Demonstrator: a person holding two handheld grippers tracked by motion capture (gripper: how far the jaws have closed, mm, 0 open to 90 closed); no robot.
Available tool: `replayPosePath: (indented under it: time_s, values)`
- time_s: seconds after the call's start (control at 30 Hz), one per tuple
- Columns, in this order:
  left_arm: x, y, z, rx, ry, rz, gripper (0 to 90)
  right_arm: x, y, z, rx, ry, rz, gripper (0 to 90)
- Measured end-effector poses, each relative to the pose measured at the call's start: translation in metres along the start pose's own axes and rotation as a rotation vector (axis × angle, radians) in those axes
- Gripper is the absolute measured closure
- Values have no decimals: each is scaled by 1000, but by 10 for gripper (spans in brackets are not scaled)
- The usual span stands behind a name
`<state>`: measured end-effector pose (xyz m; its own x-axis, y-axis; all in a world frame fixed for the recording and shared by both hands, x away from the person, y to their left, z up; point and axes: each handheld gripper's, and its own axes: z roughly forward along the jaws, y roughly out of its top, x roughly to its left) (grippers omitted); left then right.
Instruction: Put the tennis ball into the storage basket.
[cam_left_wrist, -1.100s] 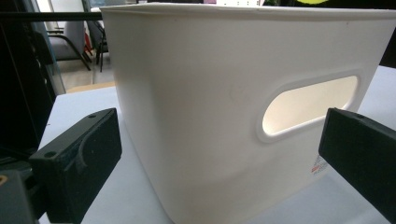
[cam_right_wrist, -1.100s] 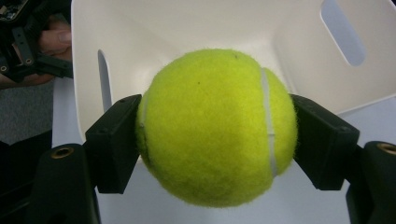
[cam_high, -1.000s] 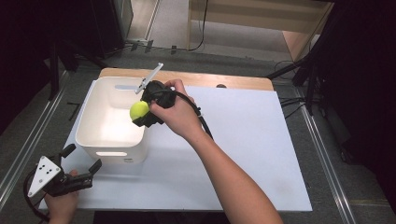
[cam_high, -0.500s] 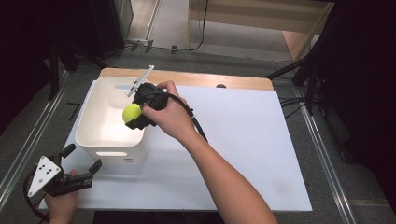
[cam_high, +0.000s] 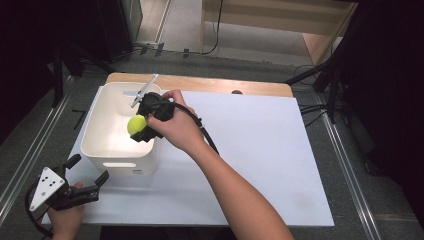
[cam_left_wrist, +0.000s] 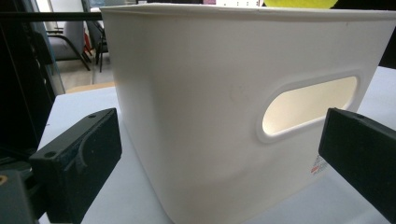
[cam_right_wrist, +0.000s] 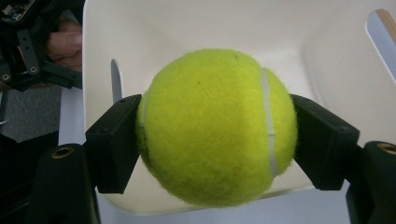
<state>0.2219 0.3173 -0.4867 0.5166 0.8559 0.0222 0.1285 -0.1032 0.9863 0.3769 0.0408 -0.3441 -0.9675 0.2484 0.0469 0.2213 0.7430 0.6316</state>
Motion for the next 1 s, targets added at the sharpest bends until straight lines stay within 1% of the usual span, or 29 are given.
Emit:
replayPosePath:
  time_s: [0.03,0.2,0.33,0.4,0.47,0.57,0.63,0.83,1.0]
  values:
    - [0,0,0,2,1,1,0,1,0,1,13,-5,1,228]
    - [0,0,0,2,1,1,0,3,0,6,33,-9,-8,228]
    - [0,0,0,2,1,1,0,4,-1,10,48,-7,-29,228]
    - [0,0,0,-1,0,-1,0,4,-1,13,54,-4,-25,228]
    - [0,0,0,-1,-1,0,0,5,-1,16,64,-6,-34,228]
    - [0,0,0,-1,-1,1,0,5,-2,18,75,-8,-32,228]
    - [0,0,0,-1,-2,1,0,6,-3,21,80,0,-21,228]
    - [0,0,0,-2,-2,-5,0,5,-6,25,108,-3,-30,227]
    - [0,0,0,-2,-1,-3,0,5,-7,28,113,3,-27,227]
